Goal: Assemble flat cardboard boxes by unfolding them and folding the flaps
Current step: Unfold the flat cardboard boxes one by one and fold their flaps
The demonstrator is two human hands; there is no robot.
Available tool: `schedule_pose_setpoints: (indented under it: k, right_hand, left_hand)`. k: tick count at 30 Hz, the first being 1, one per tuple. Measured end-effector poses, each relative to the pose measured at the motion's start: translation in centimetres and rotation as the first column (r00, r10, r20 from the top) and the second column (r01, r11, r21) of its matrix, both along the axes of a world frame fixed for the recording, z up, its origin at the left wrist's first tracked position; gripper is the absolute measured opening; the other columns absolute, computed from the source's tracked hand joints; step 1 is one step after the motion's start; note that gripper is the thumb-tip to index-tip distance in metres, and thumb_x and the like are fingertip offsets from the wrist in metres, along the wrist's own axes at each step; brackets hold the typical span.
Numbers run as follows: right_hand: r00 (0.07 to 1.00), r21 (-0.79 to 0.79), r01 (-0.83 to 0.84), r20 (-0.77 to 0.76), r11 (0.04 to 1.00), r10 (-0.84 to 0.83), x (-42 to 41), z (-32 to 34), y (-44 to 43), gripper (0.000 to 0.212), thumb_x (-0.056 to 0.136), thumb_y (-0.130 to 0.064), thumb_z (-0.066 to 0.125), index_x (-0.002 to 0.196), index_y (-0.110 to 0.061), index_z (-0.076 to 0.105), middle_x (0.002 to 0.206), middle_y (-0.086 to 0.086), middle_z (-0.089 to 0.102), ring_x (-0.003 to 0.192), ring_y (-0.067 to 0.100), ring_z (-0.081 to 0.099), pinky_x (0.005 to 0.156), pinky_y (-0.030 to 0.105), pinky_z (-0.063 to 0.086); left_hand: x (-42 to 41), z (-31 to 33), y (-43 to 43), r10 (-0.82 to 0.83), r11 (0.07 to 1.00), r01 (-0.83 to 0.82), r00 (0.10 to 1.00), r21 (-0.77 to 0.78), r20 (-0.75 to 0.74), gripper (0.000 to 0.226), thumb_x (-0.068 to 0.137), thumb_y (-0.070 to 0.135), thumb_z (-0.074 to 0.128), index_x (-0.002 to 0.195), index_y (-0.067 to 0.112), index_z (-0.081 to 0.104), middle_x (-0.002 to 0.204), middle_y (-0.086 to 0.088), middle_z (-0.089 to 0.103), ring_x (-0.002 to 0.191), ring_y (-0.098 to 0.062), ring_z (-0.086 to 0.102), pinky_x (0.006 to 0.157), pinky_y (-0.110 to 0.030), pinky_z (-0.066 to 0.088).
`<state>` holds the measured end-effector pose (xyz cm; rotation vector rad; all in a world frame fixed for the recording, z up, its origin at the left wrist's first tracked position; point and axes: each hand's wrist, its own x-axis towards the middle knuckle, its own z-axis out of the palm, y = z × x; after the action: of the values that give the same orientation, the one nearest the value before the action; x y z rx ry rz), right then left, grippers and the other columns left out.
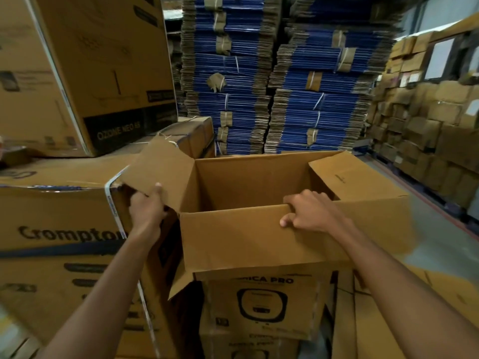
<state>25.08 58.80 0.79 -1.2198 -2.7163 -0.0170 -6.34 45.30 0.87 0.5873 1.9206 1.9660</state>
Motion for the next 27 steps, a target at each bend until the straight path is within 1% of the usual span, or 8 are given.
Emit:
schedule_pose_setpoints:
  k: [5, 9, 12, 15, 18, 22, 24, 27]
  right_hand:
    - [0.989, -0.294, 0.139, -0.005, 0.946, -0.147, 0.9, 1.7, 1.0, 0.068, 0.092, -0.078, 0.037, 0.118, -0.024, 0.069, 0.117, 0.001, 0.066, 0.118, 0.024, 0.058, 0.099, 0.047, 0.045]
    - [0.902, -0.388, 0.419, 0.079, 0.821, -0.424, 3.1, 2.3, 2.8, 0.076, 0.095, -0.075, 0.031, 0.136, -0.018, 0.061, 0.149, 0.010, 0.051, 0.134, 0.032, 0.049, 0.110, 0.051, 0.039]
    - [0.860, -0.345, 0.498, 0.075, 0.796, -0.505, 4.0, 3.4, 3.0, 0.059, 0.101, -0.052, 0.052, 0.138, -0.007, 0.055, 0.142, 0.013, 0.056, 0.127, 0.031, 0.054, 0.101, 0.042, 0.043]
    - [0.858, -0.219, 0.509, 0.058, 0.832, -0.510, 4.0, 3.8, 3.2, 0.027, 0.099, -0.036, 0.062, 0.105, -0.010, 0.069, 0.109, 0.008, 0.070, 0.095, 0.021, 0.064, 0.076, 0.032, 0.048]
    - [0.821, 0.106, 0.565, 0.019, 0.818, -0.570, 4.4, 4.8, 2.5, 0.024, 0.096, -0.032, 0.060, 0.081, -0.016, 0.067, 0.092, 0.005, 0.071, 0.095, 0.024, 0.066, 0.083, 0.039, 0.050]
    - [0.698, 0.322, 0.671, 0.031, 0.668, -0.715, 8.9, 5.7, 4.1, 0.056, 0.098, -0.052, 0.050, 0.143, -0.018, 0.050, 0.157, 0.021, 0.037, 0.147, 0.041, 0.029, 0.120, 0.057, 0.017]
    - [0.647, 0.267, 0.727, 0.040, 0.632, -0.761, 12.3, 4.4, 5.3, 0.066, 0.100, -0.056, 0.044, 0.155, -0.020, 0.034, 0.165, 0.020, 0.018, 0.152, 0.043, 0.015, 0.121, 0.059, 0.010]
    - [0.597, 0.118, 0.797, -0.002, 0.593, -0.802, 15.7, 1.6, 6.7, 0.066, 0.100, -0.060, 0.041, 0.150, -0.017, 0.041, 0.158, 0.020, 0.032, 0.145, 0.042, 0.027, 0.119, 0.059, 0.022]
  left_hand:
    - [1.9, -2.0, 0.9, -0.170, 0.945, 0.164, 0.985, -0.284, 0.004, 0.068, 0.094, 0.062, 0.050, 0.135, 0.008, 0.053, 0.126, -0.012, 0.060, 0.109, -0.032, 0.058, 0.097, -0.047, 0.048]
    - [2.3, -1.5, 1.1, -0.234, 0.903, 0.179, 0.967, -0.391, -0.096, 0.065, 0.101, 0.061, 0.039, 0.138, 0.010, 0.051, 0.109, -0.009, 0.061, 0.093, -0.027, 0.061, 0.092, -0.046, 0.049]
    - [2.4, -1.0, 0.8, -0.308, 0.883, 0.215, 0.937, -0.418, -0.167, 0.062, 0.105, 0.057, 0.037, 0.145, 0.010, 0.046, 0.105, -0.003, 0.058, 0.083, -0.018, 0.054, 0.068, -0.033, 0.043]
    - [2.5, -0.5, 0.3, -0.359, 0.855, 0.244, 0.915, -0.458, -0.182, 0.063, 0.105, 0.057, 0.036, 0.150, 0.013, 0.040, 0.126, -0.011, 0.057, 0.090, -0.020, 0.056, 0.059, -0.029, 0.041]
    - [3.1, -0.2, -0.4, -0.387, 0.842, 0.219, 0.881, -0.493, -0.271, 0.043, 0.108, 0.049, 0.035, 0.114, 0.012, 0.054, 0.106, -0.010, 0.062, 0.080, -0.019, 0.058, 0.058, -0.029, 0.042]
    - [3.9, 0.2, -1.1, -0.411, 0.835, 0.206, 0.851, -0.511, -0.327, 0.034, 0.110, 0.041, 0.035, 0.080, 0.026, 0.042, 0.088, -0.006, 0.059, 0.073, -0.018, 0.058, 0.057, -0.029, 0.042]
    - [4.3, 0.4, -1.3, -0.416, 0.835, 0.220, 0.852, -0.505, -0.318, 0.033, 0.111, 0.039, 0.035, 0.080, 0.028, 0.039, 0.085, -0.003, 0.056, 0.073, -0.017, 0.057, 0.057, -0.027, 0.042]
    - [4.6, 0.4, -1.1, -0.402, 0.842, 0.206, 0.856, -0.498, -0.326, 0.035, 0.111, 0.038, 0.035, 0.086, 0.016, 0.047, 0.088, -0.005, 0.060, 0.072, -0.017, 0.058, 0.056, -0.025, 0.040]
